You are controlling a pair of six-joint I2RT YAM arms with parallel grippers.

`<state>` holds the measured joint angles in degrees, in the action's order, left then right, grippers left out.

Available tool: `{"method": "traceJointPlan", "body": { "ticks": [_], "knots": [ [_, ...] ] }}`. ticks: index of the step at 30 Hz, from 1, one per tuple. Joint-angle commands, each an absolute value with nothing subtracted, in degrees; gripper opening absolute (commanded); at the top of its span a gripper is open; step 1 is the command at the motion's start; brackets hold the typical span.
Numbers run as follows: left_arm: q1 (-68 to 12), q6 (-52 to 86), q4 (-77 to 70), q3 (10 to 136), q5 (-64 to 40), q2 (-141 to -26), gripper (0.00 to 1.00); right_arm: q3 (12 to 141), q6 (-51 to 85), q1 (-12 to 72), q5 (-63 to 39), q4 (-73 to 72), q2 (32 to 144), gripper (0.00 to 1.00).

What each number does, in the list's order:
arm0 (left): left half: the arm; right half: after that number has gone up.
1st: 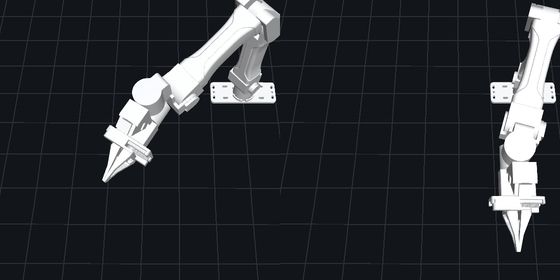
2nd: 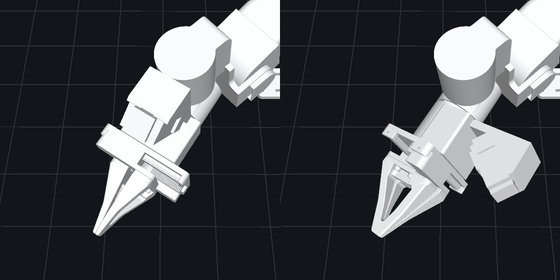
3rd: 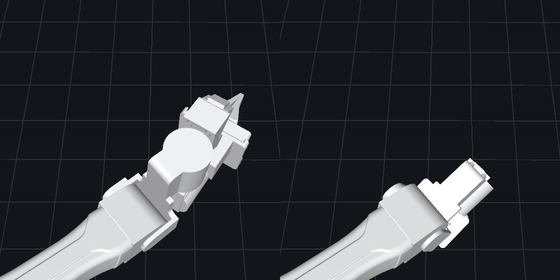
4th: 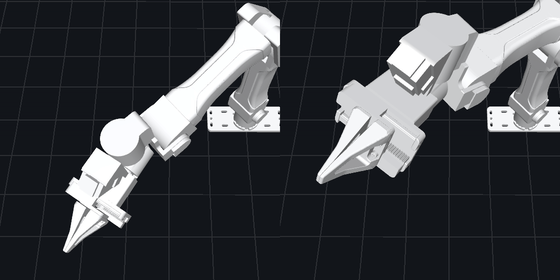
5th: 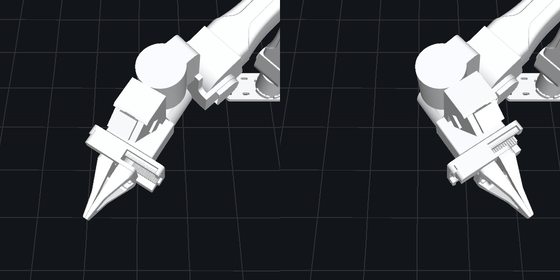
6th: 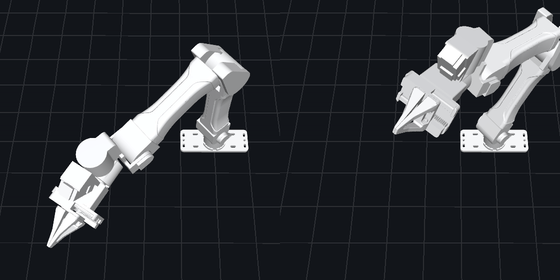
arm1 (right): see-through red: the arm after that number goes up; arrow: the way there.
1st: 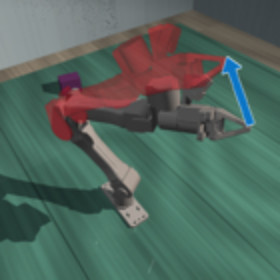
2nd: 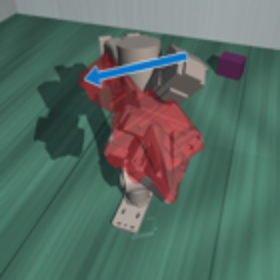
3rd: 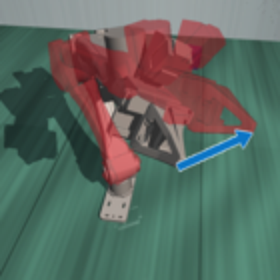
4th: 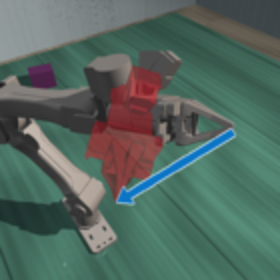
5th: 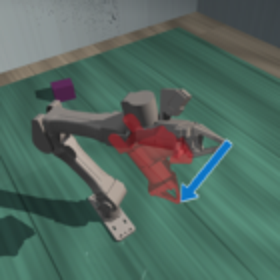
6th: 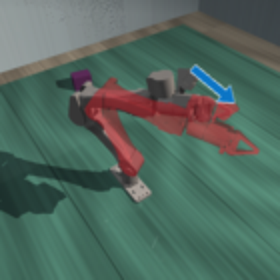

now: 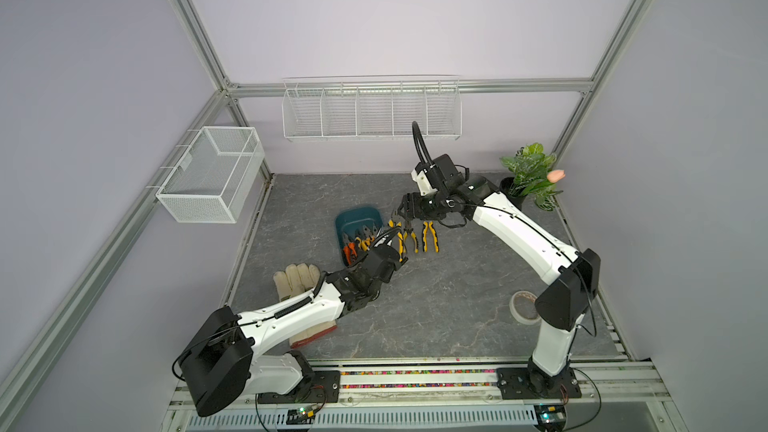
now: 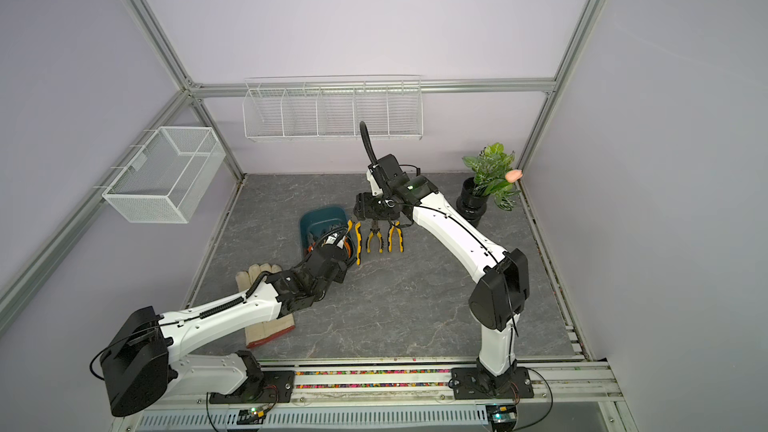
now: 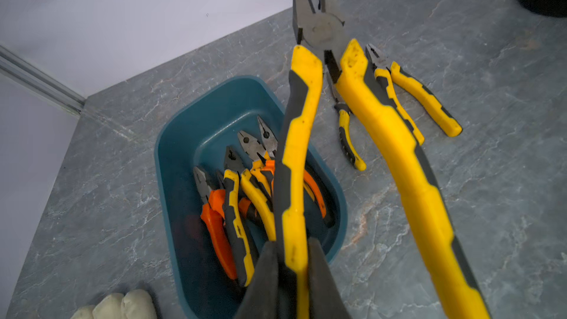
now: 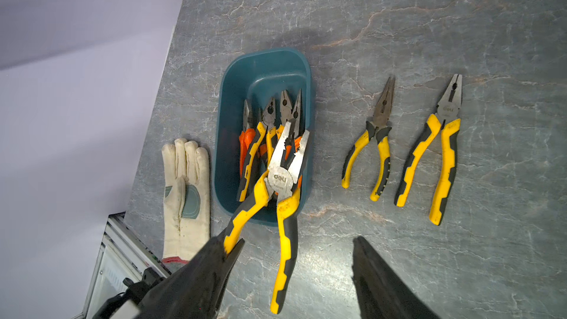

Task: Take the pliers out of the storage box
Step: Pick up the pliers from the storage box.

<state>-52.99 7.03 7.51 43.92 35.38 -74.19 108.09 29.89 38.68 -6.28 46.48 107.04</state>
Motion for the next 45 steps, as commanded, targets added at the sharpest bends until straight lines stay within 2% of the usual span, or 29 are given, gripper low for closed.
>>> {"method": "traceJointPlan", "body": {
  "ticks": [1, 11, 22, 24, 26, 31, 38, 45],
  "knots": [
    [-54.13, 4.37, 0.47, 45.26, 38.85, -72.68, 0.0, 107.99, 33.21, 38.65, -8.4, 47.03, 109.03, 0.66],
    [-55.02, 2.17, -0.16, 45.43, 38.67, -72.67, 0.0, 109.66, 35.45, 38.78, -8.44, 45.91, 111.59, 0.64],
    [-56.0, 2.27, -0.35, 46.31, 38.85, -73.0, 0.0, 112.1, 36.04, 39.99, -3.99, 46.9, 114.65, 0.56],
    [-56.07, 2.15, -0.36, 46.45, 38.85, -73.1, 0.0, 112.74, 36.17, 40.07, -3.48, 47.32, 115.38, 0.54],
    [-56.21, 2.13, -0.32, 46.66, 38.87, -73.17, 0.0, 112.94, 36.42, 40.19, -2.88, 47.37, 115.75, 0.46],
    [-56.34, 1.91, -0.21, 46.96, 39.7, -73.33, 0.0, 113.03, 36.58, 40.75, -1.28, 47.54, 115.84, 0.42],
    [-57.07, 2.18, 1.12, 48.49, 45.68, -75.54, 0.0, 113.2, 36.68, 41.25, 1.29, 48.6, 115.66, 0.43],
    [-58.01, 1.89, 1.64, 49.38, 48.57, -76.89, 0.0, 115.25, 36.53, 41.35, 4.48, 51.35, 116.58, 0.53]
  ]
}}
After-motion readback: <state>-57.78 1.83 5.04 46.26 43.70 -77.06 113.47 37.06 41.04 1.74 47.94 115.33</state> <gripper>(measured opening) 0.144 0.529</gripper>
